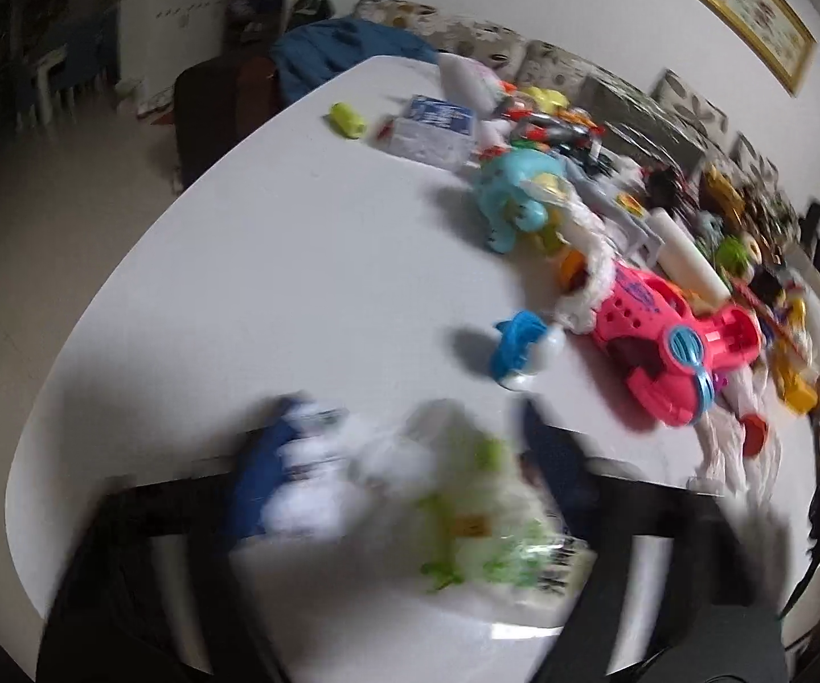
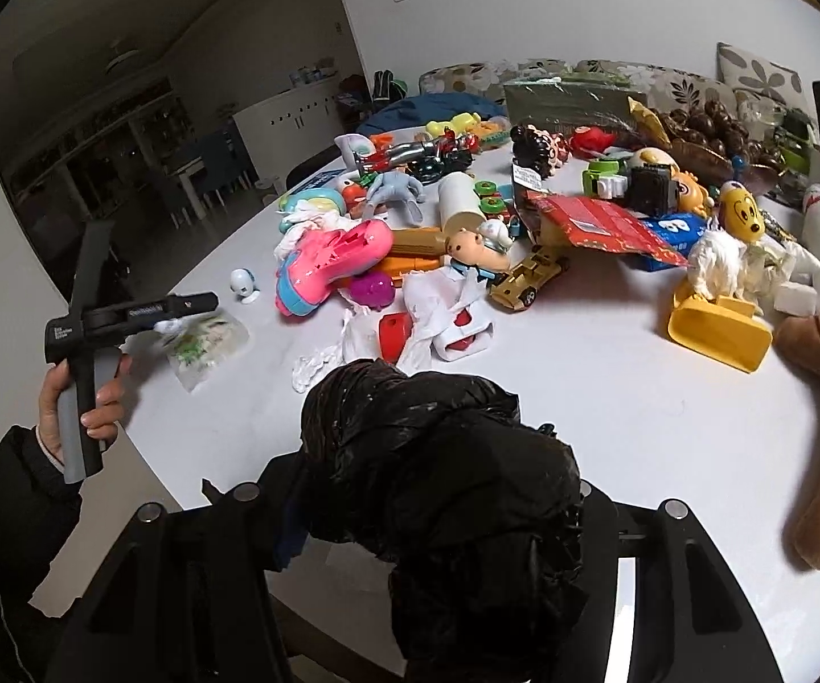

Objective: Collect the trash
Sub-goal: 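Grasp the crumpled foil wrapper beside the juice pouch with the left tool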

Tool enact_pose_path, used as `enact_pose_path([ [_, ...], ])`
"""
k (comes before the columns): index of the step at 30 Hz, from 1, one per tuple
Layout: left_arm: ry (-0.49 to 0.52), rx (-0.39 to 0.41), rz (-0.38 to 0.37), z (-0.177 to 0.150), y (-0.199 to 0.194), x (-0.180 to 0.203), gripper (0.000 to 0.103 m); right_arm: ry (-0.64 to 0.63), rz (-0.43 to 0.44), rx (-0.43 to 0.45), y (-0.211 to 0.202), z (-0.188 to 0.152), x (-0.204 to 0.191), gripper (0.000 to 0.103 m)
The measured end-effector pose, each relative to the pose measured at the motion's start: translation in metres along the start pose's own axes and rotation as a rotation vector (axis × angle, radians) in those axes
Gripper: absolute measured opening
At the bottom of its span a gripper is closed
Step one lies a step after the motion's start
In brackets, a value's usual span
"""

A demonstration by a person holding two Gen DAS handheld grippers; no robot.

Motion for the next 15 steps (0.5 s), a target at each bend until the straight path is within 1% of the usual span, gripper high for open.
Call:
enact_pose_path([
  [1, 0.018, -0.011, -0.027, -0.002, 0.000, 0.004, 0.036, 0.000, -0.002, 0.000, 0.000, 0.000, 0.001, 0.056],
  [2, 0.022, -0.020, -0.068, -0.005, 0.000, 0.008, 0.032, 0.002, -0.003, 0.000, 0.000, 0.000, 0.002, 0.056],
  [3, 0.031, -0.016, -0.082, -0.005, 0.000, 0.010, 0.029, 0.008, -0.002, -0.001, 0.002, 0.000, 0.002, 0.056],
  [4, 0.049, -0.006, -0.090, -0.006, -0.002, 0.014, 0.025, 0.014, -0.001, -0.001, 0.003, 0.000, 0.003, 0.056],
  [6, 0.096, 0.012, -0.071, -0.007, -0.003, 0.021, 0.023, 0.020, 0.002, -0.003, 0.005, 0.000, 0.002, 0.056],
  [8, 0.122, 0.024, -0.075, -0.009, -0.009, 0.030, 0.003, 0.019, 0.008, -0.002, 0.007, 0.001, -0.002, 0.056],
  [9, 0.130, 0.030, -0.094, -0.009, -0.013, 0.035, 0.003, 0.018, 0.014, 0.001, 0.007, 0.002, -0.007, 0.056],
  [10, 0.142, 0.064, -0.103, -0.008, -0.023, 0.039, 0.003, 0.015, 0.019, 0.005, 0.007, 0.003, -0.011, 0.056],
  [13, 0.198, 0.152, -0.078, -0.002, -0.041, 0.049, 0.003, -0.009, 0.016, 0.027, 0.006, 0.007, -0.025, 0.056],
  [14, 0.210, 0.166, -0.082, 0.001, -0.044, 0.052, 0.003, -0.018, 0.014, 0.032, 0.007, 0.009, -0.028, 0.056],
  [15, 0.206, 0.164, -0.093, 0.003, -0.046, 0.054, 0.003, -0.025, 0.012, 0.037, 0.009, 0.011, -0.033, 0.056],
])
Point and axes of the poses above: each gripper's, at about its wrist camera, not at the fingertips, and y roughly the way its jaws point, x to its right, z to its top, the point moved 9 cm from there along y, roughly the way its jaws point, and after that the axes turned 8 degrees about -y, right-handed, at the moved point
